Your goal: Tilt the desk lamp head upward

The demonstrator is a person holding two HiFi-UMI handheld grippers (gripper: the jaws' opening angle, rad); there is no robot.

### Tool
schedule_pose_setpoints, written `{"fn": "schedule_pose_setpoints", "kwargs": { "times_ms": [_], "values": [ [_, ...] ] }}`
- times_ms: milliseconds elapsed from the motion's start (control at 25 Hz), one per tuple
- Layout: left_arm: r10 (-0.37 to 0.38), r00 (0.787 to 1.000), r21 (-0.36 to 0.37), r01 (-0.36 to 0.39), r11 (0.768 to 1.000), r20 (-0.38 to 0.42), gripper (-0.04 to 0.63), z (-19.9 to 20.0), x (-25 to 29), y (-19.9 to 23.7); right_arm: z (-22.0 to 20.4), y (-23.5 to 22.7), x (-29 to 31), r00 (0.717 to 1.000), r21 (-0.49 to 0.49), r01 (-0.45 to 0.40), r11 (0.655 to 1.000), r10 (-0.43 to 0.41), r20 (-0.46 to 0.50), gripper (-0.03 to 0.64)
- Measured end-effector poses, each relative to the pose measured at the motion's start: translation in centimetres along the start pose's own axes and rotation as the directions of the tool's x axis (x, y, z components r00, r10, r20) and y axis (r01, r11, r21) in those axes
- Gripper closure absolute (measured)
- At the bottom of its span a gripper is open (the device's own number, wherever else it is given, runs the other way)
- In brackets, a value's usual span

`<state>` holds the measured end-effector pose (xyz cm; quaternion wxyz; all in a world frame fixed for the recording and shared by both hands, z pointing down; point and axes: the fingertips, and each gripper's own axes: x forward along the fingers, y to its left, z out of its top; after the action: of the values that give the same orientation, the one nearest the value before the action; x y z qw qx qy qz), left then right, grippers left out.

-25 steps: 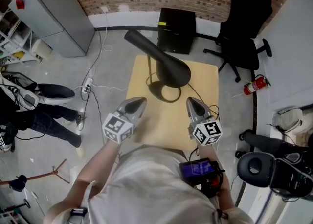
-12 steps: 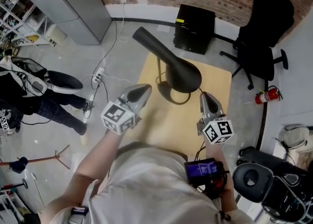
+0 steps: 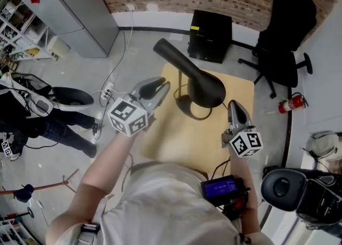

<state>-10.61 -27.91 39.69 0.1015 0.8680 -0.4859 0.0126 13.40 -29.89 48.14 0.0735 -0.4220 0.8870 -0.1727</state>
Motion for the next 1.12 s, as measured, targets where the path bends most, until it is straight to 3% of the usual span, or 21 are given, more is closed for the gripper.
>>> {"fn": "schedule_pose_setpoints", "kwargs": {
  "times_ms": [320,440,640,800,920,1120],
  "values": [
    [-0.063,0.997,-0.062,0.065,0.996,0.04,0.369,4.1,1.4,2.9,0.7,0.2,0.5,1.0,0.028,-0.011,1.0,0.011,-0.003,0.527],
    [-0.08,0.995,-0.039,0.082,0.996,0.05,0.32,5.9,1.9,3.5,1.0,0.6,0.7,1.0,0.037,-0.03,0.999,0.029,0.011,0.484],
    [-0.111,0.991,0.001,0.111,0.994,0.072,0.304,9.4,2.5,4.6,1.4,1.5,1.2,0.998,0.046,-0.056,0.997,0.055,0.022,0.443],
    [-0.196,0.979,-0.008,0.197,0.98,0.056,0.288,10.5,3.6,4.2,1.1,1.9,1.6,0.998,0.048,-0.069,0.996,0.069,0.01,0.436],
    [-0.268,0.963,-0.002,0.268,0.963,0.026,0.285,10.8,4.4,3.7,1.0,1.8,1.8,0.997,0.052,-0.073,0.996,0.073,0.003,0.426],
    [-0.318,0.947,0.021,0.319,0.947,-0.042,0.292,11.4,5.3,3.5,0.8,1.8,2.7,0.996,0.1,-0.088,0.991,0.089,-0.007,0.372]
  ]
}}
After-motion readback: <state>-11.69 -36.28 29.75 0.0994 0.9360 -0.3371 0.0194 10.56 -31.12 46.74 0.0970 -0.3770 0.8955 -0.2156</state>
